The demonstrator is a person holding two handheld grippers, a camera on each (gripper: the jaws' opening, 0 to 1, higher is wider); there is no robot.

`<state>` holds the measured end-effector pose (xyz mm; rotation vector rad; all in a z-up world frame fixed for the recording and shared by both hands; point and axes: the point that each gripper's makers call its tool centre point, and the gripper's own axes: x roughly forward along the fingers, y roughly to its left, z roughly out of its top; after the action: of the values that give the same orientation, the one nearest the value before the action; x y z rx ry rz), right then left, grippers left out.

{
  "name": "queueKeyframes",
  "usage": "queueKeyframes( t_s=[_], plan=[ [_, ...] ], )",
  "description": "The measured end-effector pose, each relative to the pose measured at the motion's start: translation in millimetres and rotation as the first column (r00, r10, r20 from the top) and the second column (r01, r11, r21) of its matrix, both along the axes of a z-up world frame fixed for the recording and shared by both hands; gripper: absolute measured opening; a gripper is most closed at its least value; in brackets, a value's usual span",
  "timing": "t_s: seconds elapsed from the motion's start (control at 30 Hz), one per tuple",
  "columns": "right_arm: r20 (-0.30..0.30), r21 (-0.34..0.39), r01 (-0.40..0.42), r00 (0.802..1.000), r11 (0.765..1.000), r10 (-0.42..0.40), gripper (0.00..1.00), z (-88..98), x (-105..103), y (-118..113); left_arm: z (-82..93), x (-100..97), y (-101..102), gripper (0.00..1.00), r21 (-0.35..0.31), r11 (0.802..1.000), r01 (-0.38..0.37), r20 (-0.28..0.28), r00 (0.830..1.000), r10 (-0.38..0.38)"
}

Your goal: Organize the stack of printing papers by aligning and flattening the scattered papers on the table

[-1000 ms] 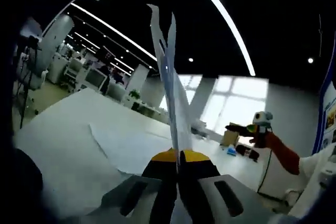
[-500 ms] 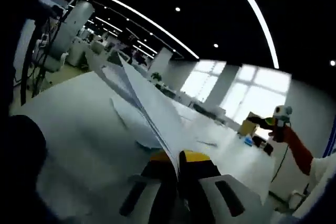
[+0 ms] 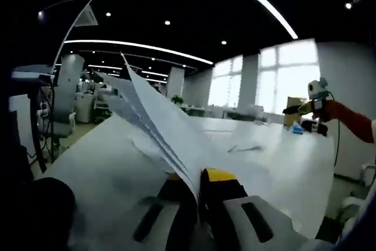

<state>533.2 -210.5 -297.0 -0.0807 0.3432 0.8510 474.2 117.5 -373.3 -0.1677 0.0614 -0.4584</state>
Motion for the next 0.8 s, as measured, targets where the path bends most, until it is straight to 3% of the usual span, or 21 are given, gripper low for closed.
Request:
queueKeyframes(
  t_s=[0.17, 0.3, 0.63, 0.8],
  plan=[
    [-0.035, 0.006, 0.005, 0.999, 1.0, -0.005, 0.71, -7.3, 3, -2, 0.1, 0.2, 6, 0.07, -0.058, 0.998, -0.002, -0.021, 1.0, 0.001],
    [-0.053, -0.014, 0.021, 0.998, 1.0, -0.022, 0.71, -14.5, 7, -6, 2.0, -0.8, 4, 0.07, -0.047, 0.999, -0.006, 0.002, 1.0, 0.006],
    [-0.056, -0.027, 0.064, 0.996, 0.998, -0.065, 0.72, -21.0, 30, -25, -2.4, 0.3, -9, 0.07, -0.048, 0.999, 0.002, -0.005, 1.0, -0.002],
    [-0.018, -0.041, 0.075, 0.997, 0.996, -0.076, 0.76, -22.6, 33, -32, -3.1, -1.6, -14, 0.07, -0.024, 1.0, 0.009, 0.016, 1.0, -0.008]
  ],
)
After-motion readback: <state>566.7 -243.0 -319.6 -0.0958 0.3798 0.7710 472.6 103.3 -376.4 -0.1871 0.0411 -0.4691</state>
